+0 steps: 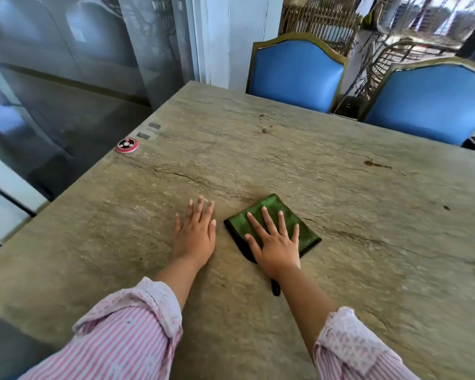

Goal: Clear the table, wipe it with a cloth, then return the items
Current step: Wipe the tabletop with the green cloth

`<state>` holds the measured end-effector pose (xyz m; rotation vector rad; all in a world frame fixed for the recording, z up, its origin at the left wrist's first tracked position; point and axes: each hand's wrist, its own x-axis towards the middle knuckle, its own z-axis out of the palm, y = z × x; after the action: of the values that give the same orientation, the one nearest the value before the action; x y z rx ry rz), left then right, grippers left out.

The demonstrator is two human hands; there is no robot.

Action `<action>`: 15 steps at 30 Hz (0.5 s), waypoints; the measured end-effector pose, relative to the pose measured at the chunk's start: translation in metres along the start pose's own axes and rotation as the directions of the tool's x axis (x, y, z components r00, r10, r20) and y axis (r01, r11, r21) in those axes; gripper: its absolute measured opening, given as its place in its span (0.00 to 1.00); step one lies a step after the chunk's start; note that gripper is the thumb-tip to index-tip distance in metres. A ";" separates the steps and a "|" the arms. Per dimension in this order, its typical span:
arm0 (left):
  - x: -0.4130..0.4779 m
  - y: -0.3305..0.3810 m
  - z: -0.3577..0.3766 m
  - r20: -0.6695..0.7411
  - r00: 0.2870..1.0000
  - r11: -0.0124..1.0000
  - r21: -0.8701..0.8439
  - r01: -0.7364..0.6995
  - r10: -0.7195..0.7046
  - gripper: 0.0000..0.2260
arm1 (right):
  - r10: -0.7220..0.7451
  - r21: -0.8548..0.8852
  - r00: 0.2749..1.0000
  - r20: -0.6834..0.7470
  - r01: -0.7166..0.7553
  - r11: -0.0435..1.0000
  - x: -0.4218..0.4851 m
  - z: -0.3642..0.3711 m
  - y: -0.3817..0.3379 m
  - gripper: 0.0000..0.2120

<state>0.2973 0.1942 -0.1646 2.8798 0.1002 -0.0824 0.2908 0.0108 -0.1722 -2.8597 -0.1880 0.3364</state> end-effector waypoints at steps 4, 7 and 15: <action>0.050 0.008 -0.001 0.021 0.999 1.000 -0.014 -0.025 0.025 0.23 | 0.083 0.014 0.997 -0.007 -0.082 0.996 0.045 -0.010 0.001 0.25; 0.084 0.016 -0.002 0.012 0.999 0.999 -0.024 -0.047 0.048 0.23 | 0.139 0.025 0.990 -0.018 -0.138 0.990 0.082 -0.018 0.003 0.25; 0.161 0.031 0.016 -0.044 0.999 0.999 -0.023 -0.029 0.028 0.24 | 0.205 0.042 0.975 -0.089 -0.202 0.978 0.203 -0.047 0.029 0.26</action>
<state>0.4589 0.1700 -0.1827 2.8586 0.0683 -0.0126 0.5015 0.0032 -0.1784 -2.8593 0.1291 0.2408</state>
